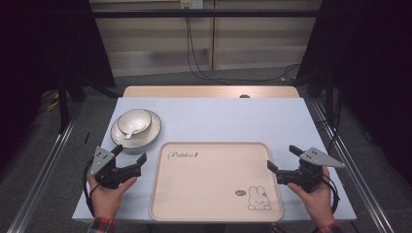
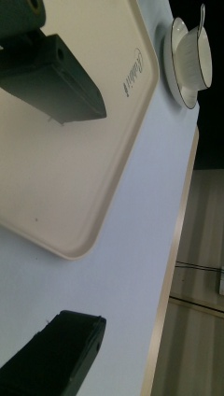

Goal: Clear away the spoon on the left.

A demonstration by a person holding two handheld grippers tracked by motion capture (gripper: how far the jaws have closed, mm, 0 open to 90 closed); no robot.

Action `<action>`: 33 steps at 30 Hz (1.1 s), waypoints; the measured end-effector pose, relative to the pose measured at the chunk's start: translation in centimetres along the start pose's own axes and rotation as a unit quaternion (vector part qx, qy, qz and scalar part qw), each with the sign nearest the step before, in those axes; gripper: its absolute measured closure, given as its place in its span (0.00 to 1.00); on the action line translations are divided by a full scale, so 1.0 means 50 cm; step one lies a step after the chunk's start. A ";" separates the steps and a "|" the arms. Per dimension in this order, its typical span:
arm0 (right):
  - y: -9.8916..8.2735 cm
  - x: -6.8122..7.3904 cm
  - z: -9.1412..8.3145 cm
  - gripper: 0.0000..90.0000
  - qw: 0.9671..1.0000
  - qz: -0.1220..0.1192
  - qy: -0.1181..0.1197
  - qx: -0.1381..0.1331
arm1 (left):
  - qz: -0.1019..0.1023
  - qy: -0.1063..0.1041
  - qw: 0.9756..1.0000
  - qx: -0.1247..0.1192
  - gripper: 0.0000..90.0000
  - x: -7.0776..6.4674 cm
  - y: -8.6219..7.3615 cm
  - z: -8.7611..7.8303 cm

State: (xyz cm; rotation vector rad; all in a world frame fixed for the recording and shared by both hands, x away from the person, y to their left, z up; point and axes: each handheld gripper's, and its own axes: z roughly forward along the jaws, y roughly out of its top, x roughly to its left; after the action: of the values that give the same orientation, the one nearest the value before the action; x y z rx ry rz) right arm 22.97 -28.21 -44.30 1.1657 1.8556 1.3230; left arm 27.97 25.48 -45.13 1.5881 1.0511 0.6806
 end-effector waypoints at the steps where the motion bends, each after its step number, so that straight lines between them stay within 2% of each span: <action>1: 0.000 0.000 0.000 0.02 1.000 0.000 0.000 0.000 | -0.001 0.002 1.000 0.000 0.08 0.004 0.001 0.003; 3: 0.000 0.000 0.000 0.02 1.000 0.001 0.000 0.000 | -0.002 0.019 1.000 0.000 0.09 0.016 0.004 0.012; 10: 0.000 0.000 0.001 0.02 1.000 -0.001 0.003 0.000 | -0.009 0.042 0.999 0.002 0.14 0.040 0.004 0.037; 11: 0.000 0.000 0.001 0.02 1.000 -0.001 0.003 0.000 | -0.009 0.042 0.999 0.002 0.15 0.040 0.004 0.037; 14: 0.000 -0.002 0.000 0.02 1.000 0.001 0.001 0.001 | -0.006 0.061 0.998 0.001 0.19 0.048 0.008 0.047; 16: 0.000 -0.002 0.000 0.02 1.000 0.001 0.001 0.001 | -0.003 0.060 0.998 0.000 0.20 0.051 0.009 0.049; 20: 0.001 -0.001 -0.003 0.02 1.000 0.001 0.002 -0.001 | -0.001 0.080 0.997 0.003 0.31 0.054 0.008 0.060; 24: 0.000 -0.003 0.000 0.02 1.000 0.001 0.001 0.001 | 0.001 0.093 0.996 0.009 0.37 0.059 0.006 0.070; 27: 0.000 -0.003 -0.001 0.02 1.000 0.001 0.001 0.002 | 0.006 0.093 0.996 0.010 0.42 0.061 0.007 0.073; 30: 0.001 -0.002 -0.003 0.03 1.000 -0.003 0.003 0.000 | 0.002 0.097 0.995 0.007 0.45 0.061 0.009 0.076; 32: 0.001 -0.002 -0.002 0.03 1.000 -0.003 0.004 0.000 | -0.003 0.095 0.995 0.011 0.50 0.061 0.008 0.081; 33: 0.001 -0.001 -0.002 0.03 1.000 0.000 0.004 0.001 | -0.003 0.087 0.996 0.012 0.51 0.062 0.008 0.083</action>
State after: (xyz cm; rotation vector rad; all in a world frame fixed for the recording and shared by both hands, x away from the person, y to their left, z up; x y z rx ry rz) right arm 22.93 -28.31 -44.24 1.1623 1.8626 1.3278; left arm 32.97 26.34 -46.17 1.5658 1.1946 0.8177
